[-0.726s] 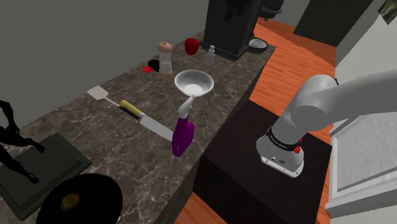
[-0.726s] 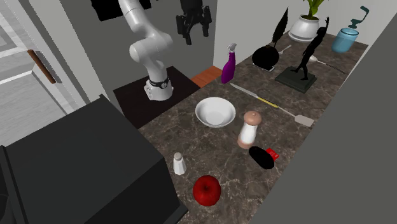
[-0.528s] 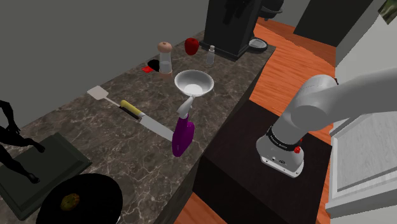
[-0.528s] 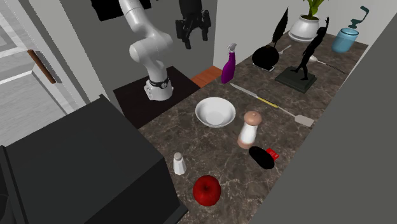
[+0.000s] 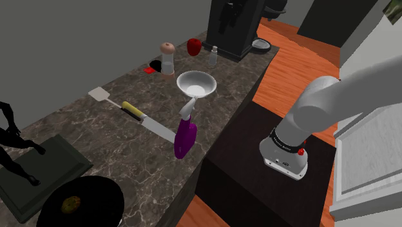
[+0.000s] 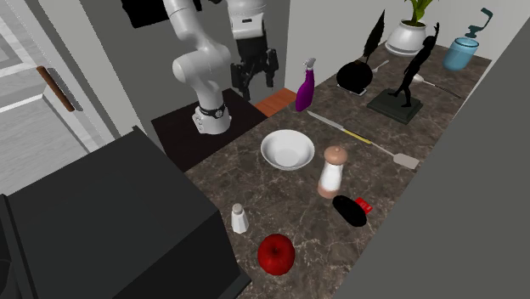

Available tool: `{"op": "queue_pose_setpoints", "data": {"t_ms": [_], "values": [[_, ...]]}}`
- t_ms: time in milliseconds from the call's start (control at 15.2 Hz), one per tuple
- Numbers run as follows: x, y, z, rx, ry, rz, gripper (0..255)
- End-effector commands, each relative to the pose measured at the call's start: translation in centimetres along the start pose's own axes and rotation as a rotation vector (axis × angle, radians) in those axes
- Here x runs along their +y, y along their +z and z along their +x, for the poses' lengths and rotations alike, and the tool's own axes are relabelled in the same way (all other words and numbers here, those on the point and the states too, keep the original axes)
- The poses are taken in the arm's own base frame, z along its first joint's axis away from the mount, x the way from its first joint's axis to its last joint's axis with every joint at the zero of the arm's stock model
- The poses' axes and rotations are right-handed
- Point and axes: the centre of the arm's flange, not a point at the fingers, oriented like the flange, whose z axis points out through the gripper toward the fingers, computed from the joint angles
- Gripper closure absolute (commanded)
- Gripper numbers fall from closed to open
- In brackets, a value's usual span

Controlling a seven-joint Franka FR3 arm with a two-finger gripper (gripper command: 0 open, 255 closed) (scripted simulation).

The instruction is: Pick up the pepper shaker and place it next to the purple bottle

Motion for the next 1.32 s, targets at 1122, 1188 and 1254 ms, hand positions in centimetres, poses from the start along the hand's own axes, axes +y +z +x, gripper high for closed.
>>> {"op": "queue_pose_setpoints", "data": {"t_ms": [1122,1188,1254], "values": [[15.7,16.5,10.0,-0.097,-0.041,-0.077,0],[16.5,17.4,10.5,-0.102,-0.043,-0.081,0],[17.4,18.3,11.0,-0.108,-0.045,-0.085,0]]}}
